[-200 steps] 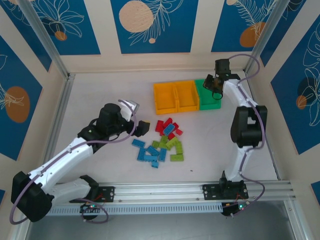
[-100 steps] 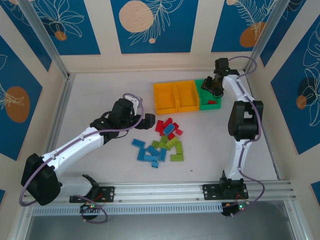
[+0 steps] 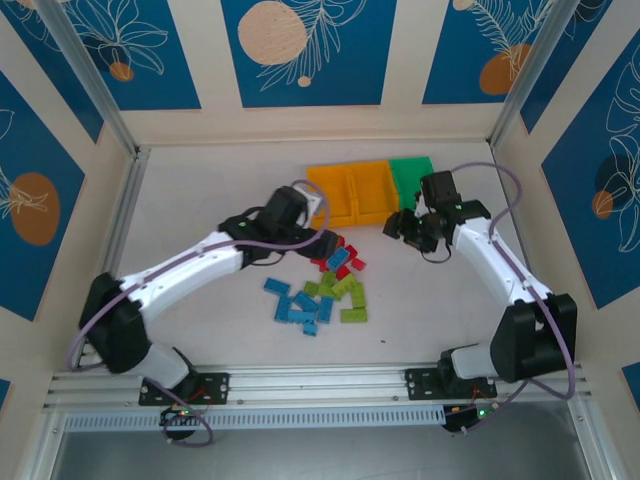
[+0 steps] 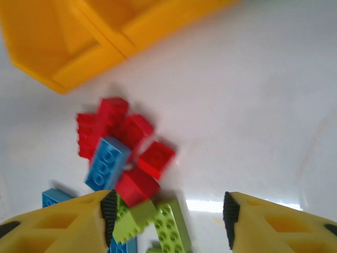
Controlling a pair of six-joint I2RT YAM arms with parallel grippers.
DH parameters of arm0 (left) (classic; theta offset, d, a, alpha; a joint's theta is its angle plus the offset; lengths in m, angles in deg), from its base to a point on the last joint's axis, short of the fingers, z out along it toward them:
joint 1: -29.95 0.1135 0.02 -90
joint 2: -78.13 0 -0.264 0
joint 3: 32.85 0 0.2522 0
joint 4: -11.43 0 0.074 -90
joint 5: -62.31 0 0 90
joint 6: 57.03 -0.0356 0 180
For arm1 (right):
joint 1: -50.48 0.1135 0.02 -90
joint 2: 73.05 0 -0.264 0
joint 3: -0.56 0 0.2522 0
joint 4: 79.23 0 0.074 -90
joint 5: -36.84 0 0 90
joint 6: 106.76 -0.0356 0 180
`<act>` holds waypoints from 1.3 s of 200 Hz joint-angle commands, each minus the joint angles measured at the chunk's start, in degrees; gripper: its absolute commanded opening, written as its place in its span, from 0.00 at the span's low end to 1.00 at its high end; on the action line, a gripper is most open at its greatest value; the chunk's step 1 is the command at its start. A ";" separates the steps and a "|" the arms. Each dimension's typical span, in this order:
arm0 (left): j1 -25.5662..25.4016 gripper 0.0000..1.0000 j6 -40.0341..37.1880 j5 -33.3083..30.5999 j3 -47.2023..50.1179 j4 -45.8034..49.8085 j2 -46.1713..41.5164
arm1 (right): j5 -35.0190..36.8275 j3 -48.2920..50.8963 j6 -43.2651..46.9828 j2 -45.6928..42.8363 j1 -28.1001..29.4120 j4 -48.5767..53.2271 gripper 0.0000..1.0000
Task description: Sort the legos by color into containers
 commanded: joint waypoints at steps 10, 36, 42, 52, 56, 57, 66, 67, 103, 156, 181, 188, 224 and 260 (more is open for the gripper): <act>-4.17 0.83 3.80 -3.44 -9.16 7.98 11.95 | 0.87 1.81 -2.51 -7.83 0.40 5.59 0.65; -4.85 0.78 3.79 -4.09 -13.60 8.82 19.20 | 1.57 2.38 -1.91 -10.30 0.15 7.79 0.67; -4.85 0.75 3.54 -4.65 -14.43 9.07 20.43 | 1.48 2.54 -1.80 -10.66 0.15 7.96 0.68; -4.86 0.72 2.74 -5.93 -15.57 9.56 22.21 | 1.36 2.63 -1.55 -11.11 0.13 8.11 0.68; -4.91 0.71 2.52 -6.35 -15.82 9.53 22.74 | 1.31 2.60 -1.54 -11.17 0.14 8.15 0.68; -4.88 0.71 2.48 -6.48 -15.85 9.50 22.86 | 1.25 2.64 -1.47 -11.32 0.15 8.17 0.68; -4.85 0.70 1.67 -6.73 -15.69 8.56 23.61 | 0.81 2.65 -1.19 -11.63 0.09 8.11 0.68; -4.85 0.70 1.57 -6.67 -15.66 8.36 23.69 | 0.77 2.69 -1.14 -11.69 0.08 8.04 0.68; -4.85 0.59 0.43 -7.45 -15.97 7.65 27.01 | 0.21 2.59 -1.70 -12.72 0.07 7.96 0.68; -4.86 0.31 0.21 -8.89 -14.75 7.02 27.52 | 0.43 2.21 -1.89 -13.82 0.01 8.07 0.69; -4.86 0.19 0.25 -7.87 -14.24 5.99 25.99 | 0.21 1.35 -1.97 -13.86 0.16 8.15 0.69; -4.90 0.19 0.38 -7.67 -14.07 5.64 24.88 | 0.35 1.05 -1.93 -13.86 0.16 8.28 0.69; -3.91 0.19 0.61 -10.41 -14.92 4.43 17.91 | 1.26 0.41 -2.07 -14.13 0.17 8.04 0.69; 1.00 0.22 -1.51 -16.60 -19.56 1.21 19.36 | 1.02 0.63 -2.59 -13.92 0.15 7.04 0.69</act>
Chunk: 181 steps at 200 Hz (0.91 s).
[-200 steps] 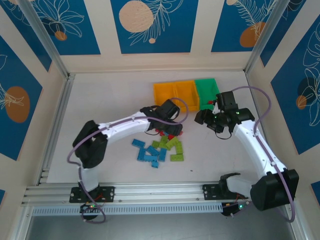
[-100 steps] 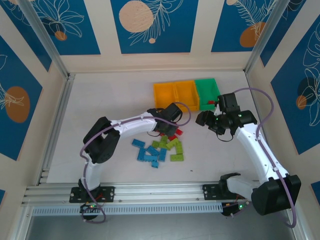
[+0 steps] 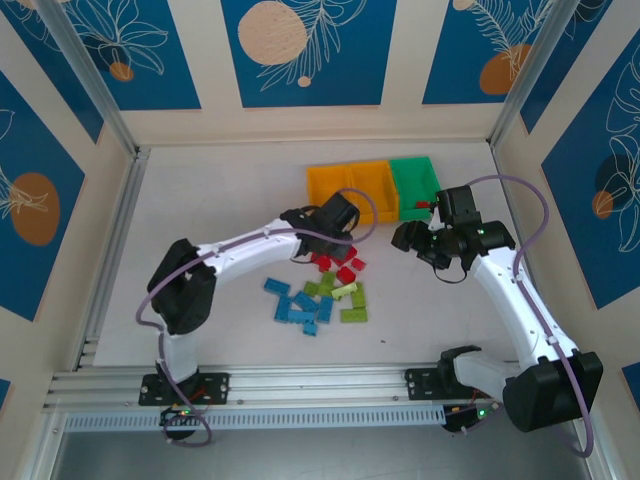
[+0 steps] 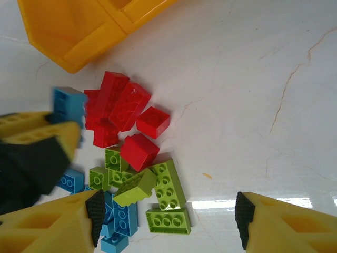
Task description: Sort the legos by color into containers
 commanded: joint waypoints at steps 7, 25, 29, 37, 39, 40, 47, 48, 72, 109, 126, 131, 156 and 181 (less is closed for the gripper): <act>5.71 0.22 -1.62 -5.64 -5.66 -4.41 1.56 | -0.43 -1.51 -1.28 -0.90 0.05 0.29 0.69; 8.84 0.22 -1.89 -4.33 -11.12 -5.40 6.68 | -0.82 -1.78 -1.47 -0.90 0.15 0.33 0.69; 9.31 0.22 -2.05 -4.03 -12.60 -5.51 7.88 | -0.88 -1.86 -1.49 -0.96 0.18 0.47 0.69; 10.12 0.22 -2.65 -3.49 -15.61 -5.77 10.16 | -0.80 -2.00 -1.42 -1.09 0.20 0.75 0.69; 10.33 0.22 -2.83 -3.34 -16.48 -5.75 10.71 | -0.75 -2.03 -1.41 -1.13 0.25 0.83 0.69; 10.41 0.22 -2.87 -3.26 -16.82 -5.78 11.10 | -0.69 -2.04 -1.41 -1.15 0.22 0.88 0.70; 11.03 0.22 -3.33 -2.67 -19.77 -5.54 13.21 | -0.63 -2.04 -1.32 -1.25 0.22 1.17 0.69; 11.11 0.22 -3.39 -2.66 -20.13 -5.41 13.54 | -0.62 -2.04 -1.32 -1.30 0.20 1.23 0.69; 13.10 0.27 -3.09 -0.82 -29.60 -2.51 20.42 | -0.22 -2.38 -1.15 -1.99 0.36 2.22 0.69; 13.87 0.46 -3.38 0.05 -35.65 -0.43 22.81 | -0.05 -2.13 -2.11 -3.36 0.51 2.87 0.71; 13.73 0.49 -2.94 0.98 -34.97 -0.40 20.33 | -0.08 -1.79 -2.05 -3.21 0.94 2.46 0.72; 13.62 0.50 -2.87 1.19 -34.34 -0.64 19.27 | -0.02 -1.70 -1.95 -3.02 1.29 2.28 0.72; 12.61 0.49 -1.94 3.12 -26.15 -3.03 10.07 | 0.43 -0.74 -0.96 -1.42 3.83 0.16 0.73; 10.37 0.48 -1.86 4.18 -11.16 -8.86 -3.64 | 0.90 -1.10 -0.49 4.09 7.66 -1.14 0.73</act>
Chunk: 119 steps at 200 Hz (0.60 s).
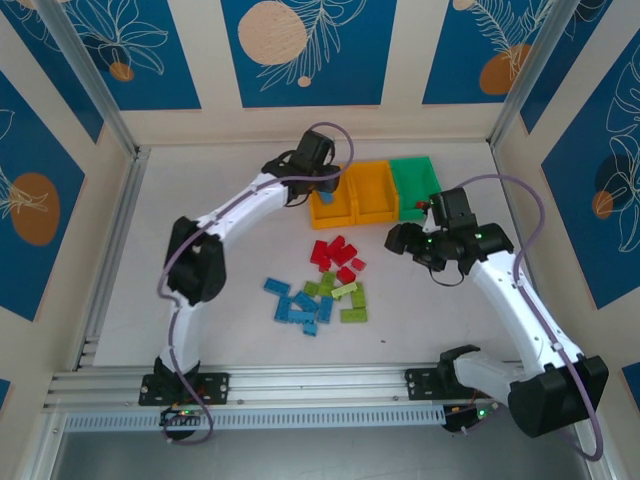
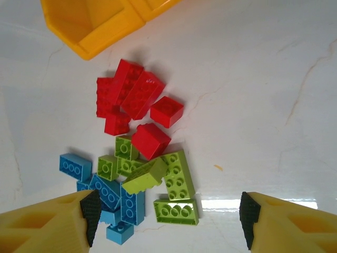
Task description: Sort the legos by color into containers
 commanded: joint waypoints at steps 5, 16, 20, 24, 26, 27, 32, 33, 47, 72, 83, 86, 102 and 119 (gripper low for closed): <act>-3.09 0.47 0.22 2.79 11.47 -5.97 -16.57 | 0.18 -1.02 0.26 6.17 3.71 -1.59 0.74; -4.14 0.47 -1.36 3.27 16.88 -6.57 -22.09 | -0.07 -1.69 -0.16 9.58 5.25 -2.03 0.74; -4.64 0.47 -2.18 3.37 18.72 -6.56 -23.73 | -0.15 -1.97 -0.46 11.06 5.81 -2.19 0.74; -5.06 0.47 -3.08 3.46 20.51 -6.47 -25.75 | -0.07 -2.22 -0.66 12.18 6.23 -2.42 0.74; -5.35 0.47 -3.55 3.47 21.36 -6.42 -26.65 | -0.03 -2.33 -0.85 13.04 6.45 -2.57 0.74; -5.42 0.47 -3.78 3.51 21.78 -6.40 -27.05 | 0.00 -2.40 -0.97 13.42 6.59 -2.64 0.74; -5.98 0.47 -4.94 3.39 23.91 -6.15 -29.19 | 0.11 -2.66 -1.27 15.19 7.06 -2.99 0.74; -6.08 0.47 -5.17 3.30 24.29 -6.09 -29.72 | 0.19 -2.74 -1.35 15.50 7.12 -3.11 0.74; -7.41 0.48 -8.48 2.66 30.11 -5.03 -35.75 | 0.36 -3.37 -2.11 19.99 7.90 -4.64 0.74; -8.29 0.50 -13.05 2.98 39.74 -4.14 -45.62 | -0.22 -4.89 -2.67 27.12 8.87 -7.42 0.74; -8.41 0.51 -15.37 3.63 43.66 -4.31 -49.61 | -0.31 -5.59 -2.93 29.91 9.25 -8.39 0.74; -8.45 0.51 -15.93 3.64 44.64 -4.39 -50.55 | -0.42 -5.82 -2.99 30.51 9.29 -8.57 0.74; -8.40 0.52 -17.11 2.82 48.67 -4.78 -54.57 | 0.00 -6.49 -3.69 34.22 9.47 -9.70 0.74; -8.43 0.54 -17.01 2.18 50.71 -4.73 -56.63 | -0.01 -7.20 -4.05 37.17 9.51 -10.85 0.73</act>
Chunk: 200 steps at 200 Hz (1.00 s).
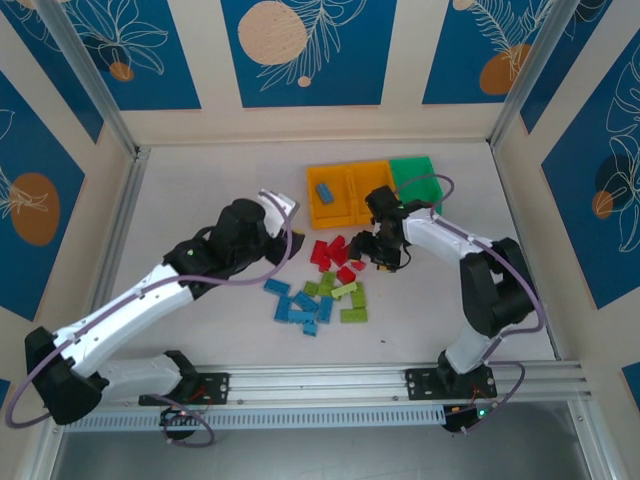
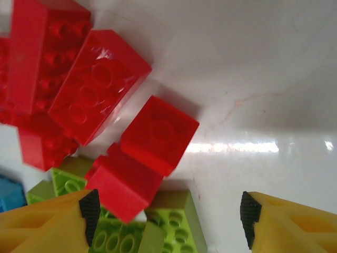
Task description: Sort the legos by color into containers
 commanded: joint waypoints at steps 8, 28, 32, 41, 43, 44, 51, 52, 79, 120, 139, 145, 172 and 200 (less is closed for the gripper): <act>-0.18 0.55 -3.15 -0.57 2.72 -0.16 -3.18 | -0.61 -2.65 -1.79 4.98 0.43 -2.21 0.73; -0.23 0.57 -3.72 -0.36 2.79 -0.43 -2.71 | -1.26 -3.89 -1.41 8.00 0.68 -2.50 0.72; -0.19 0.57 -3.91 -0.24 2.77 -0.50 -2.54 | -1.10 -4.00 -1.34 8.46 0.77 -2.47 0.72; -0.23 0.57 -4.03 -0.06 2.66 -0.82 -2.08 | -0.51 -4.07 -1.25 9.08 0.86 -2.43 0.70; -0.21 0.57 -4.12 0.01 2.61 -0.90 -2.01 | -0.34 -4.05 -1.25 9.18 0.87 -2.39 0.69; -0.22 0.57 -4.12 0.02 2.65 -0.92 -1.94 | -0.27 -4.05 -1.25 9.26 0.87 -2.39 0.69; -0.19 0.57 -4.34 0.24 2.51 -1.17 -1.63 | 0.40 -3.83 -1.25 9.41 0.87 -2.38 0.66; -0.17 0.57 -4.32 0.27 2.51 -1.19 -1.57 | 0.50 -3.81 -1.25 9.42 0.87 -2.38 0.65; -0.18 0.58 -4.93 2.83 2.68 -2.46 -0.81 | 2.84 -1.74 -1.73 7.66 0.61 -2.47 0.48; -0.28 0.68 -10.53 15.45 3.56 -3.44 -1.31 | 5.22 3.13 -2.63 -2.38 -0.48 -2.99 0.34; -0.49 0.72 -12.87 20.50 3.83 -4.30 -1.85 | 5.94 4.73 -3.11 -8.47 -1.80 -3.39 0.32; -0.62 0.73 -13.15 21.17 3.83 -4.60 -1.96 | 5.89 4.74 -3.03 -10.09 -2.65 -3.51 0.32; -1.07 0.76 -12.93 22.45 3.48 -6.99 -1.87 | 6.29 2.50 -2.16 -13.87 -9.31 -5.95 0.30; -1.29 0.77 -11.00 17.53 1.94 -6.34 -0.57 | 4.94 -6.49 0.53 -7.07 -18.74 -7.45 0.30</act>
